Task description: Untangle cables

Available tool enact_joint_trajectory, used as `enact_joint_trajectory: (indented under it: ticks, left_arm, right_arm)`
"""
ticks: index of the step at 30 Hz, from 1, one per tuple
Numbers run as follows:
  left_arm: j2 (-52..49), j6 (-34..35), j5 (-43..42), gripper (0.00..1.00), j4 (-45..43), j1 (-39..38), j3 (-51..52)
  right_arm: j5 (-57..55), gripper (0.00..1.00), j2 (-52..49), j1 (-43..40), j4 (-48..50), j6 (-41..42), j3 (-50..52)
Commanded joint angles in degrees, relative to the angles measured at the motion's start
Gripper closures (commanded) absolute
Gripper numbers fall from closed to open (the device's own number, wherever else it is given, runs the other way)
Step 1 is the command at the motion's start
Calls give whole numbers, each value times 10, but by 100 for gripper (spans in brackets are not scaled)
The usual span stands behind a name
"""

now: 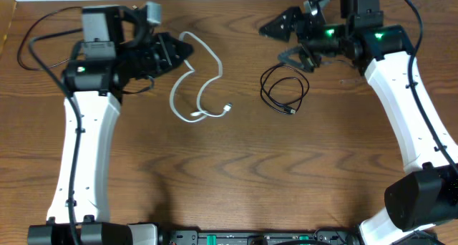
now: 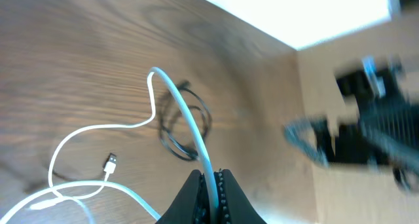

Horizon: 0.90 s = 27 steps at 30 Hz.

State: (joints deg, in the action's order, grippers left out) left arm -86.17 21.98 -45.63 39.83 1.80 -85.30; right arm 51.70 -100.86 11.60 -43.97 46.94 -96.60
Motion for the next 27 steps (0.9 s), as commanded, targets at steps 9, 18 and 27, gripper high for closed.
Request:
enact_joint_trajectory:
  ticks: [9,18,27]
  left_arm:
    - [3,114,167,92,-27,164,-1]
    - [-77,113,194,93,-152,280,-1]
    - [-209,113,194,92,-251,369,-1]
  right_arm:
    - [-42,1,5,21,-86,-106,-2]
    - [-78,1,5,75,-96,-108,-2]
    - [-111,1,5,116,-107,-108,-2]
